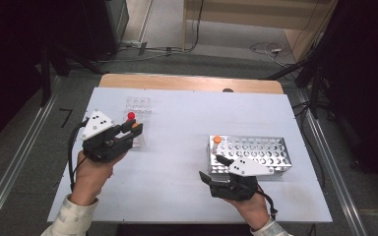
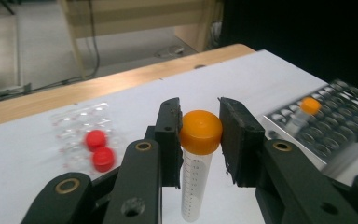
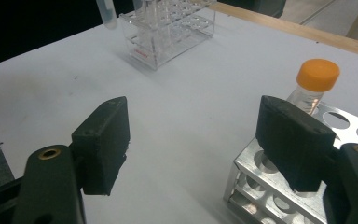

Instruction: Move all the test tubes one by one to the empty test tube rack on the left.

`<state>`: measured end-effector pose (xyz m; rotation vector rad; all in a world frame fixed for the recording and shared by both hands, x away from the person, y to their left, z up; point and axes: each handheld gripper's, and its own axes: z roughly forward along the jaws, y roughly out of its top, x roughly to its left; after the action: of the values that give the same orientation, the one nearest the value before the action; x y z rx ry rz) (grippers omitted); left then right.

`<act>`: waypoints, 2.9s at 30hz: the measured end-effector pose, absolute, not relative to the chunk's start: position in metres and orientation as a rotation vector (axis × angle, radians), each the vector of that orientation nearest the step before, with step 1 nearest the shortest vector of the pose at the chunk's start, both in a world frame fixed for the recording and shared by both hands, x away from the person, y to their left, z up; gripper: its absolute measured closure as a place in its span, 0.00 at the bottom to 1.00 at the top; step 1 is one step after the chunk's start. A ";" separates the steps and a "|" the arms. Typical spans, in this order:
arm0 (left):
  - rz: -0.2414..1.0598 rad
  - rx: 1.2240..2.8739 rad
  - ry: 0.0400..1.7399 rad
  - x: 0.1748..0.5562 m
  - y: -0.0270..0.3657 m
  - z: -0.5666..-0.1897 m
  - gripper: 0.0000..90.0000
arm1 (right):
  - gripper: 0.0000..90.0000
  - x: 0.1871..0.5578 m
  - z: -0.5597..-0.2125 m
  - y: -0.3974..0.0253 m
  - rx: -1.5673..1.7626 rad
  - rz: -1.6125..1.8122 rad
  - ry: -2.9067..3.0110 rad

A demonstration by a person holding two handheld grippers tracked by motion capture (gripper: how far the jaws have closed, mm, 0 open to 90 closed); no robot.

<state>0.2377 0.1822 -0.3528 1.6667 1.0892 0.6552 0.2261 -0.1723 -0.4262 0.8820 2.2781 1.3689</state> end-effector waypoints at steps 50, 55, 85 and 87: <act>0.807 1.554 1.311 0.314 0.226 -0.385 0.77 | 0.30 0.230 -0.428 -0.180 0.929 1.375 2.250; 0.808 1.593 1.314 0.315 0.220 -0.393 0.77 | 0.30 0.230 -0.428 -0.180 0.926 1.370 2.252; 0.685 1.509 1.341 0.302 0.221 -0.386 0.29 | 0.35 0.252 -0.439 -0.191 1.042 1.303 2.155; 0.675 1.513 1.337 0.300 0.219 -0.385 0.26 | 0.35 0.256 -0.441 -0.191 1.048 1.292 2.140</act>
<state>0.3002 0.2193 -0.3847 1.5130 1.3368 0.6749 0.2562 -0.1911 -0.4407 1.0481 2.1399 1.2923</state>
